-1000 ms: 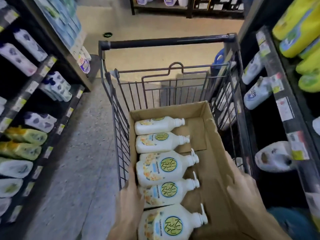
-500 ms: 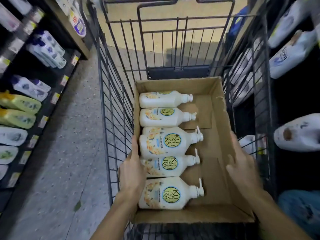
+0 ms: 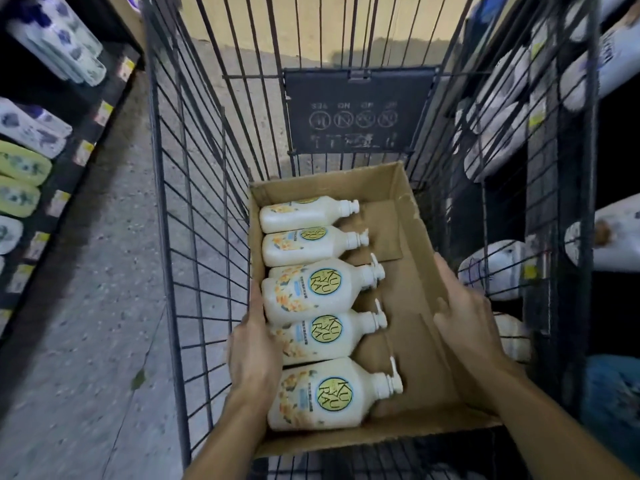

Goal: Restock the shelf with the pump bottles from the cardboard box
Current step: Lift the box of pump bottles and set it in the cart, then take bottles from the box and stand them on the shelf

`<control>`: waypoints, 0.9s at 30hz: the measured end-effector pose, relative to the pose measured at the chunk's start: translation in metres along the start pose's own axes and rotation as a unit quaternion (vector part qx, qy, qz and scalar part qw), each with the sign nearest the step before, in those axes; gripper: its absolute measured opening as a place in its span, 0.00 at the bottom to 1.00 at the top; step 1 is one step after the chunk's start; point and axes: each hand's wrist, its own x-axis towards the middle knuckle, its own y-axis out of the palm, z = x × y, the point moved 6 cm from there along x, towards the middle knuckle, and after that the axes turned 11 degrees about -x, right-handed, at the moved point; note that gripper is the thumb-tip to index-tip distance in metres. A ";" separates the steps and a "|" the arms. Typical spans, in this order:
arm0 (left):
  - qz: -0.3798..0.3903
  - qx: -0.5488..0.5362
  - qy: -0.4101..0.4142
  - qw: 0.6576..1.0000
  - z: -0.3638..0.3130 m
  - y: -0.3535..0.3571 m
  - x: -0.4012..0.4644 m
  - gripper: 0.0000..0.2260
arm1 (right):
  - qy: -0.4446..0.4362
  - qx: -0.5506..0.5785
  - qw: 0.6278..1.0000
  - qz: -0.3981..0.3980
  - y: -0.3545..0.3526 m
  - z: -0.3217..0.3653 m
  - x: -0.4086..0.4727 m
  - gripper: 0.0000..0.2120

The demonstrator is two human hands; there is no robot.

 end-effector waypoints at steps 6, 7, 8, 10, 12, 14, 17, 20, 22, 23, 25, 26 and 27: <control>0.009 0.029 0.005 1.000 0.015 0.023 0.005 0.38 | 0.013 0.010 1.000 -0.006 0.035 -0.011 -0.002 0.39; 0.009 0.025 0.001 1.000 0.016 0.025 0.007 0.38 | 0.016 0.008 1.000 -0.011 0.040 -0.015 -0.001 0.38; 0.006 0.027 -0.002 1.000 0.018 0.027 0.008 0.39 | 0.018 0.006 1.000 -0.020 0.044 -0.017 0.000 0.37; 0.005 0.040 0.003 0.999 0.018 0.028 0.007 0.39 | 0.018 -0.012 0.999 -0.043 0.048 -0.019 -0.001 0.36; 0.012 0.053 0.015 0.998 0.016 0.029 0.005 0.41 | 0.022 -0.028 0.998 -0.051 0.051 -0.020 -0.004 0.35; 0.017 0.077 0.017 0.997 0.015 0.031 0.005 0.40 | 0.025 -0.020 0.998 -0.048 0.052 -0.022 -0.004 0.36; 0.038 0.113 0.008 0.993 0.016 0.034 0.005 0.40 | 0.044 -0.030 0.998 -0.019 0.056 -0.024 -0.004 0.38; 0.072 0.124 -0.017 0.990 0.013 0.033 0.004 0.41 | 0.058 -0.073 0.995 0.023 0.064 -0.024 -0.006 0.45; 0.095 0.149 -0.025 0.984 0.001 0.028 0.000 0.39 | 0.083 -0.061 0.993 0.051 0.066 -0.025 -0.008 0.47; 0.102 0.165 -0.008 0.981 -0.010 0.023 -0.001 0.36 | 0.098 -0.049 0.993 0.050 0.062 -0.023 -0.011 0.45; 0.123 0.195 0.045 0.972 -0.036 0.011 -0.003 0.26 | 0.127 -0.017 0.992 0.022 0.050 -0.012 -0.022 0.39; 0.143 0.208 0.074 0.965 -0.050 0.005 -0.003 0.22 | 0.144 0.006 0.990 0.004 0.044 -0.004 -0.031 0.36; 0.164 0.219 0.097 0.957 -0.064 0.000 -0.003 0.20 | 0.166 0.035 0.985 -0.011 0.038 0.005 -0.040 0.32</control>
